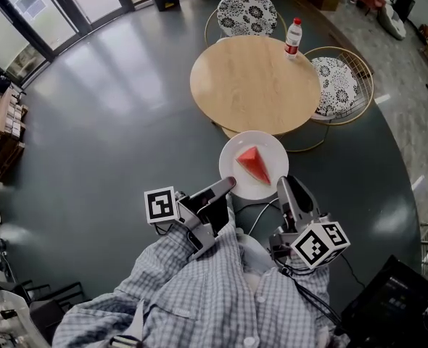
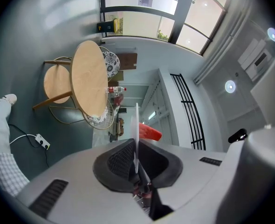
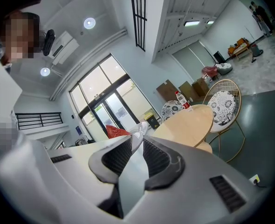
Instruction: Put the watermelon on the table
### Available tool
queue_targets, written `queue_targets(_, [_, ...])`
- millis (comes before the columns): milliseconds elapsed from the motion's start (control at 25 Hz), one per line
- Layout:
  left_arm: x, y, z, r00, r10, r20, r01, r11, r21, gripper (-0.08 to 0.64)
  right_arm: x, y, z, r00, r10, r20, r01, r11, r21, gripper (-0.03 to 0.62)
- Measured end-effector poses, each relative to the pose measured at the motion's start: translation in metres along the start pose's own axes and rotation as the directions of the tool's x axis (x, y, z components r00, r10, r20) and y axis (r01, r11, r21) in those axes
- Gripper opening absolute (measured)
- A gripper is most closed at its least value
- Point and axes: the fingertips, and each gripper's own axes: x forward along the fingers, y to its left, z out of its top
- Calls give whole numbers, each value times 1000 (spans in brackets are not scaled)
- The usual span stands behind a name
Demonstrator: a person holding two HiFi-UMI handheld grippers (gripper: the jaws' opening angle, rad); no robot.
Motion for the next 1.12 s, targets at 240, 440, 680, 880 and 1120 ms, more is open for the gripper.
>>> queue_targets(240, [15, 1, 11, 1000, -16, -15, 16, 1000, -6, 25, 9, -8, 9, 1000, -7, 22, 7, 1000, -5, 83])
queue_targets(440, [30, 2, 26, 999, -9, -31, 9, 1000, -9, 25, 24, -15, 22, 1000, -22, 22, 22, 999, -23, 82])
queue_targets(680, [53, 4, 50, 998, -1, -61, 0, 1000, -9, 25, 47, -29, 35, 999, -50, 15, 51, 999, -16, 83])
queue_targets(880, [73, 8, 72, 997, 0, -78, -1, 1000, -23, 25, 69, -42, 48, 997, -73, 13, 73, 997, -8, 83])
queue_targets(1120, [83, 13, 86, 995, 1, -96, -3, 1000, -24, 25, 83, -50, 51, 996, -92, 9, 92, 996, -8, 83])
